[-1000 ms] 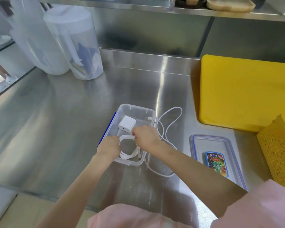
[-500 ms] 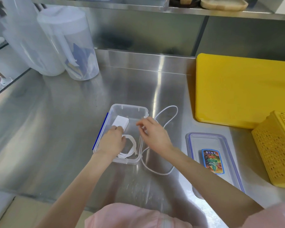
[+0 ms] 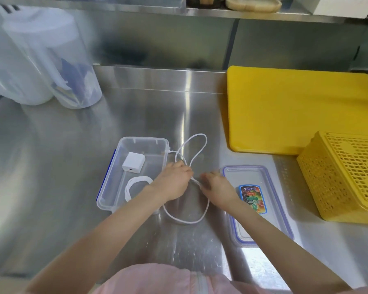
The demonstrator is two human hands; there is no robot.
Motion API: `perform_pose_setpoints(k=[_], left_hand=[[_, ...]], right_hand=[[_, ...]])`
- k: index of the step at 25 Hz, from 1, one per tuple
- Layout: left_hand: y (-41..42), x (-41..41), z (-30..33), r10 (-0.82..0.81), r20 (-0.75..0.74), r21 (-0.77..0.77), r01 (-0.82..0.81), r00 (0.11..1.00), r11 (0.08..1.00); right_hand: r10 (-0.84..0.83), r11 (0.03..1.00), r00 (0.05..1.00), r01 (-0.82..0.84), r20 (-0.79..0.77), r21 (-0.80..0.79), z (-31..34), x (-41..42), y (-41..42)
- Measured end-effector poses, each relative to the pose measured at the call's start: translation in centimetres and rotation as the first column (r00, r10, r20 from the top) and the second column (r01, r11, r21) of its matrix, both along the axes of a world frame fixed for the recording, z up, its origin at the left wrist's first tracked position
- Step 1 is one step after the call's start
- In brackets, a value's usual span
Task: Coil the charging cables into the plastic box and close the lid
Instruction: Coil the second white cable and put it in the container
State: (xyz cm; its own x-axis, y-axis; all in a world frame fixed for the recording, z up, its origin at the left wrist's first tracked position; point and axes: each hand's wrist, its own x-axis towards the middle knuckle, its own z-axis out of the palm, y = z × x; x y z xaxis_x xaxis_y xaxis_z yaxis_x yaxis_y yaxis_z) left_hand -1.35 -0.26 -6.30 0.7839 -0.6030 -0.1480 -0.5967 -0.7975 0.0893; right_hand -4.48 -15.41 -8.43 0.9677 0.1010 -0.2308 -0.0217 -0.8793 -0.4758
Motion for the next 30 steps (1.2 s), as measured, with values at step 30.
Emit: perform_pose_setpoints(k=[30], left_hand=[[-0.5, -1.7, 3.9, 0.297, 0.115, -0.705, -0.133, 0.948, 0.697]], right_hand=[[-0.314, 0.522, 0.931, 0.333, -0.185, 0.786, 6.9, -1.1, -3.0]])
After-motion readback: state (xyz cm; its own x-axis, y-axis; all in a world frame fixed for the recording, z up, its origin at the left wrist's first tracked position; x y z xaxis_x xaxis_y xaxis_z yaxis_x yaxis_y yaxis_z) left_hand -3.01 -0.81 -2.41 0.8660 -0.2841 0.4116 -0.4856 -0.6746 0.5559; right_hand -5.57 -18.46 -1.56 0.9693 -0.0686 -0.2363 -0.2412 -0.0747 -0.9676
